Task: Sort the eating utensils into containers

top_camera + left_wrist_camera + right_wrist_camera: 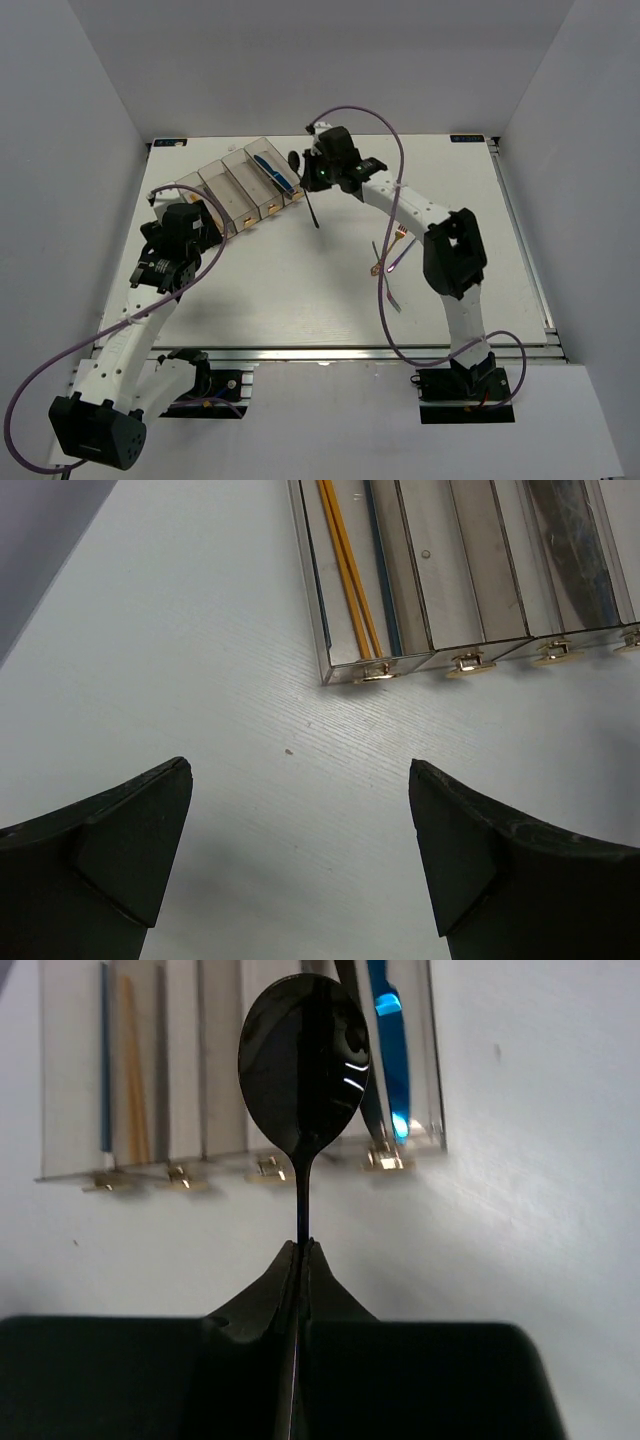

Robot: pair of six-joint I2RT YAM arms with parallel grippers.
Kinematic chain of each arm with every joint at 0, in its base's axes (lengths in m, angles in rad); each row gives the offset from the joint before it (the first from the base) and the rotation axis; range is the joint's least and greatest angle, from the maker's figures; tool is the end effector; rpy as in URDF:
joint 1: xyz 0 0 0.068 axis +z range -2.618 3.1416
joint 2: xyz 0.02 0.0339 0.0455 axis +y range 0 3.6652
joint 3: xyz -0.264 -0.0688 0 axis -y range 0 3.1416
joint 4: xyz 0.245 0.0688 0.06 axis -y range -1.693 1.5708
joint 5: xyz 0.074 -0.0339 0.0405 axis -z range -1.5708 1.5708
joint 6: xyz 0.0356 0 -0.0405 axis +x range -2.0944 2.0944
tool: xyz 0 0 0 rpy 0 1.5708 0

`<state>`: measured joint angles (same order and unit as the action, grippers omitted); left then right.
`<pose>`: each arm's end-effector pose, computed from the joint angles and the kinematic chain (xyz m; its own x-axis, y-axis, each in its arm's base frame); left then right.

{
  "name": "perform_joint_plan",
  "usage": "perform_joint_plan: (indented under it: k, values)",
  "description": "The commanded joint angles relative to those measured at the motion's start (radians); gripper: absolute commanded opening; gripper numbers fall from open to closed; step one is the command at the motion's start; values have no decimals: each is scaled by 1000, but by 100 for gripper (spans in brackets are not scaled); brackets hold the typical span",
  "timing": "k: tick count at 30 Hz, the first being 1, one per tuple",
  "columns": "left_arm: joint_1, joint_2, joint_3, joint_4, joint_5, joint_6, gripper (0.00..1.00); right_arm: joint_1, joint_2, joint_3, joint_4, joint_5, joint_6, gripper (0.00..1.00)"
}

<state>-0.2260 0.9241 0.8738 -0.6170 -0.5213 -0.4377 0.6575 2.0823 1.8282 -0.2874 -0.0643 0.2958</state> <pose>0.1901 -0.0255 0.3069 -0.4670 -0.2698 -0.8421 -0.4249 0.9036 -0.0538 0.3906 0.3045 0.2837 -0.5807 -0.0809 -0.8101 -0.5062 0.8152 0.2815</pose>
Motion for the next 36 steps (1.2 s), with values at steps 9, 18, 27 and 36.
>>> perform_joint_plan:
  k: [9,18,27,36]
  values:
    - [8,10,1,22,-2,4,98,-1,259,347,386,-224,-6,0]
    - [10,15,-1,25,33,8,98,4,390,471,560,-209,39,0]
    - [10,-5,-7,33,70,13,98,42,518,536,709,-149,-64,0]
    - [10,-16,-9,36,107,17,98,59,556,528,738,-117,-112,0]
